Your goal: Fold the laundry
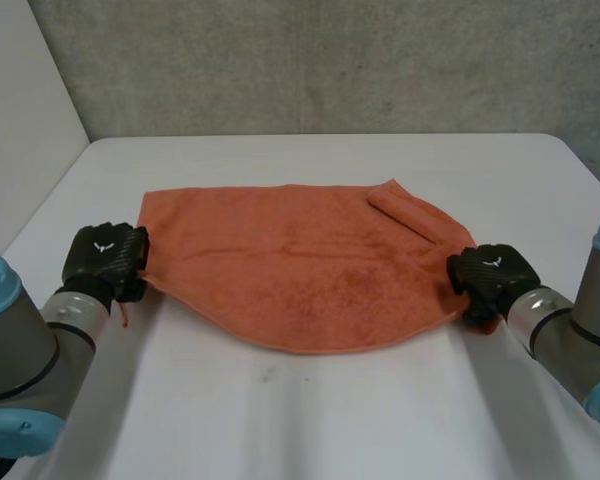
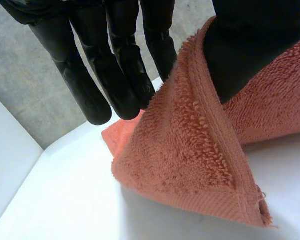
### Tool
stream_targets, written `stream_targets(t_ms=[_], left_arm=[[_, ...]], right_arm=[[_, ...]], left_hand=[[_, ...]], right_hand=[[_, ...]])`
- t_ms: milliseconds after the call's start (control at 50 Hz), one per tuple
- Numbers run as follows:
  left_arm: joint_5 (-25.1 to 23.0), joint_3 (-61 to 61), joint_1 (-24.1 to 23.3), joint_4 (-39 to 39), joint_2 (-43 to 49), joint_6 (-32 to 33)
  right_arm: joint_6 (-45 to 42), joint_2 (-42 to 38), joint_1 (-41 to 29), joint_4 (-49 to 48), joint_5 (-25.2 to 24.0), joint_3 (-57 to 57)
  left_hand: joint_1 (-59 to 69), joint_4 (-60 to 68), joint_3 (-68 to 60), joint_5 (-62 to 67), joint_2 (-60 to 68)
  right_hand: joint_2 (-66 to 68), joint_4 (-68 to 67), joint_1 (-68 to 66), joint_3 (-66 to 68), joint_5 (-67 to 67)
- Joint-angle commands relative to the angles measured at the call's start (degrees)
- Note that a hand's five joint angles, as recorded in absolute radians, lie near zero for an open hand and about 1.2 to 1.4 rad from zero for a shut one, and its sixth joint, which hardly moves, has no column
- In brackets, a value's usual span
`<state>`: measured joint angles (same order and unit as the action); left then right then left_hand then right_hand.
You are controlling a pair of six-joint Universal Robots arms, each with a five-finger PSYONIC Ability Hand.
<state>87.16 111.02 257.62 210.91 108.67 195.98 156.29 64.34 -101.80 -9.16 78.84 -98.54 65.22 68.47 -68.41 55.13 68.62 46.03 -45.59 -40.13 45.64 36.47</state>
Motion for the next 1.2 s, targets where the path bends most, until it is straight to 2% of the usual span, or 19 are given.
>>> stream_targets(t_ms=[20,120,140,160,180,220,300,320,340,680,740,760,800,880,920,960,1020,1080,1200], left_arm=[[0.12,0.60,0.16,-0.58,-1.53,0.28],[0.12,0.69,0.96,-0.58,-1.44,0.28],[0.12,0.69,0.96,-0.58,-1.44,0.28],[0.12,0.69,1.04,-0.67,-1.09,0.36],[0.12,0.69,1.13,-0.76,-1.00,0.36],[0.12,0.69,1.13,-0.85,-0.83,0.45],[-0.14,0.43,1.92,-3.21,0.14,1.77],[-0.14,0.26,2.10,-4.35,0.58,2.64],[-0.14,0.25,2.27,-4.89,0.75,3.08],[-0.32,0.16,6.41,-7.35,2.34,5.29],[-0.32,0.60,6.49,-7.61,1.99,5.37],[-0.41,0.69,6.49,-7.79,1.64,5.37],[-0.32,0.69,6.23,-7.88,1.02,5.46],[-0.32,1.39,6.41,-8.93,-5.29,5.64],[-0.32,1.13,6.32,-12.51,-13.09,6.95],[-0.32,0.78,6.32,-13.94,-14.80,7.57],[-0.32,-1.50,6.41,-21.93,-22.34,10.99],[-0.32,-3.43,6.84,-27.36,-26.04,12.92],[-0.41,-4.32,7.28,-34.15,-25.88,17.58]], right_arm=[[5.86,0.44,3.89,0.01,0.00,-2.62],[7.62,0.79,6.17,-0.51,-0.35,-3.68],[7.71,0.79,6.53,-0.51,-0.44,-3.59],[7.89,0.79,6.96,-0.60,-0.61,-3.59],[7.89,0.79,7.06,-0.69,-0.79,-3.50],[7.80,0.79,7.15,-1.47,-0.88,-3.42],[7.18,1.05,7.49,-1.83,-1.05,-3.50],[7.18,1.14,7.50,-1.92,-1.05,-3.50],[7.27,1.23,7.58,-1.92,-1.05,-3.59],[6.75,3.77,7.76,-1.92,-1.14,-3.85],[6.66,4.47,7.76,-1.31,-1.14,-3.85],[6.48,4.91,7.76,-1.22,-1.06,-3.85],[5.78,5.88,7.76,-0.69,-1.05,-3.68],[0.87,10.35,7.50,3.17,-0.88,-2.45],[-3.08,14.31,7.50,7.65,-0.70,-0.87],[-5.37,16.86,7.58,11.07,-0.62,0.53],[-9.77,21.08,7.59,18.63,-0.62,3.61],[-13.20,23.81,7.50,25.40,-0.44,6.95],[-19.43,23.29,7.23,34.46,0.35,8.19]], left_hand=[[14.79,11.53,-11.59,14.87,11.38],[14.79,11.53,-11.59,14.87,11.38],[14.79,11.53,-11.59,14.87,11.38],[14.79,11.53,-11.59,14.87,11.38],[14.79,11.53,-11.59,14.87,11.38],[14.79,11.53,-11.59,14.87,11.38],[1.22,-2.03,1.97,1.31,-2.18],[-7.48,-10.73,10.67,-7.39,-10.88],[-10.06,-13.31,13.25,-9.97,-13.47],[-14.12,-17.38,17.32,-14.04,-17.53],[-3.92,-7.18,7.12,-3.84,-7.33],[14.60,11.35,-11.41,14.69,11.19],[14.78,11.53,-11.59,14.87,11.38],[14.79,11.53,-11.59,14.87,11.38],[14.79,11.53,-11.59,14.87,11.38],[14.79,11.53,-11.59,14.87,11.38],[14.79,11.53,-11.59,14.87,11.38],[14.79,11.53,-11.59,14.87,11.38],[14.79,11.53,-11.59,14.87,11.38]], right_hand=[[4.42,-4.87,-10.32,4.82,3.99],[9.94,-10.38,-15.84,10.33,9.50],[13.81,-14.25,-19.70,14.20,13.37],[28.33,-28.78,-34.23,28.73,27.90],[33.91,-34.36,-39.81,34.31,33.48],[33.97,-34.41,-39.87,34.36,33.53],[33.97,-34.41,-39.87,34.36,33.53],[33.97,-34.41,-39.87,34.36,33.53],[33.97,-34.41,-39.87,34.36,33.53],[33.97,-34.41,-39.87,34.36,33.53],[33.97,-34.41,-39.87,34.36,33.53],[33.97,-34.41,-39.87,34.36,33.53],[33.97,-34.41,-39.87,34.36,33.53],[33.97,-34.41,-39.87,34.36,33.53],[33.97,-34.41,-39.87,34.36,33.53],[33.97,-34.41,-39.87,34.36,33.53],[33.97,-34.41,-39.87,34.36,33.53],[33.97,-34.41,-39.87,34.36,33.53],[33.97,-34.41,-39.87,34.36,33.53]])
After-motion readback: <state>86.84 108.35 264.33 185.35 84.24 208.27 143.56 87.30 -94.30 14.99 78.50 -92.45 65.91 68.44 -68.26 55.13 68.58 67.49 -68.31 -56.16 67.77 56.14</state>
